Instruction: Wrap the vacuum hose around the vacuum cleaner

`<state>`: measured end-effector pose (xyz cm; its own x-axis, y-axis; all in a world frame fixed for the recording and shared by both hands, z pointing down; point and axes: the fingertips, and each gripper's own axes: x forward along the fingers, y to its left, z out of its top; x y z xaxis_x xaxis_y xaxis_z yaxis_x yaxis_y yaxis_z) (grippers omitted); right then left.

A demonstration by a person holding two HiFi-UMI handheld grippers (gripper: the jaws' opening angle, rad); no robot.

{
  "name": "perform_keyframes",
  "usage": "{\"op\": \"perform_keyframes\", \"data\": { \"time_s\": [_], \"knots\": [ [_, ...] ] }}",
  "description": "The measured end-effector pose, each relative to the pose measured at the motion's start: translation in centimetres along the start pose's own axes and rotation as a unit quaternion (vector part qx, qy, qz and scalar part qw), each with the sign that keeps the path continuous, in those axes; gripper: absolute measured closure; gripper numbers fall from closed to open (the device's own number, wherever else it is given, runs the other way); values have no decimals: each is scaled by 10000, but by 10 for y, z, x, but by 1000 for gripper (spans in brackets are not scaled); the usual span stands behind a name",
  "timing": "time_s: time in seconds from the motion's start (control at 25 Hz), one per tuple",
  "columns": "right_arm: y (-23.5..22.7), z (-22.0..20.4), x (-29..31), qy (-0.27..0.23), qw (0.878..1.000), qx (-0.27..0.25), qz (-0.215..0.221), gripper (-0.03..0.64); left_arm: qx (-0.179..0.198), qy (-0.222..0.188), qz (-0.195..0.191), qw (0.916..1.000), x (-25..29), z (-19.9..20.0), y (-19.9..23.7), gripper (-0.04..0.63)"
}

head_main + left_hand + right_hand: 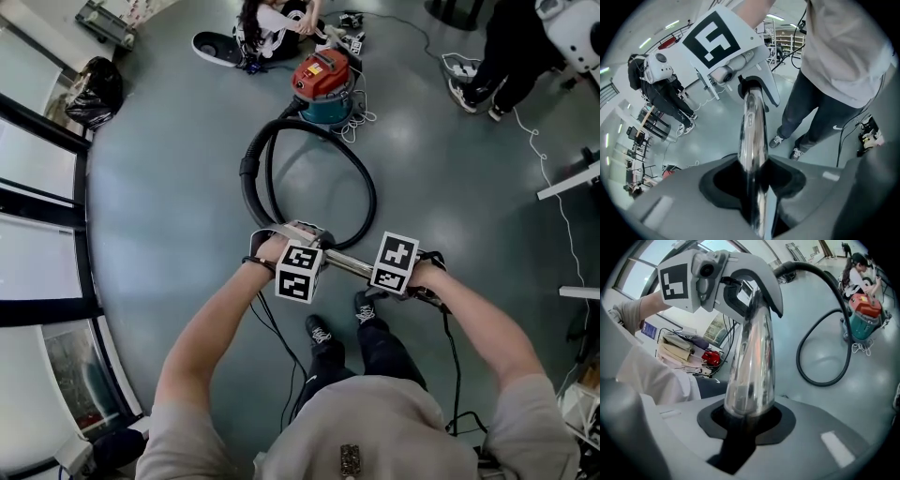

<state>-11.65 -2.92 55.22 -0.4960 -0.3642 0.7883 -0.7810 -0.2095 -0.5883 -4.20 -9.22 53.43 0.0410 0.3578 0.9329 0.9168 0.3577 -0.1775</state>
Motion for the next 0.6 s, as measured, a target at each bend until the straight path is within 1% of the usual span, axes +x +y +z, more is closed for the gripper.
{"op": "perform_keyframes", "data": {
  "time_s": [0.2, 0.24, 0.32, 0.48, 0.56, 0.6],
  "knots": [
    [-20, -1, -25, -172, 9971, -350, -653, 466, -348, -73, -135, 9993, -4, 4, 11, 440],
    [-23, -3, -30, -210, 9960, -396, -767, 447, -389, -58, -155, 9991, -5, 3, 12, 440],
    [-27, -7, -39, -369, 9942, -426, -916, 391, -450, -32, -205, 9988, -6, 1, 12, 440],
    [-29, -19, -54, -755, 9913, -355, -1017, 311, -456, 53, -243, 9987, -11, -2, 11, 440],
    [-30, -29, -60, -891, 9901, -291, -1046, 231, -429, 107, -265, 9987, -12, -2, 9, 440],
    [-32, -34, -65, -977, 9888, -264, -1098, 210, -434, 123, -279, 9986, -12, -2, 10, 440]
  ]
}}
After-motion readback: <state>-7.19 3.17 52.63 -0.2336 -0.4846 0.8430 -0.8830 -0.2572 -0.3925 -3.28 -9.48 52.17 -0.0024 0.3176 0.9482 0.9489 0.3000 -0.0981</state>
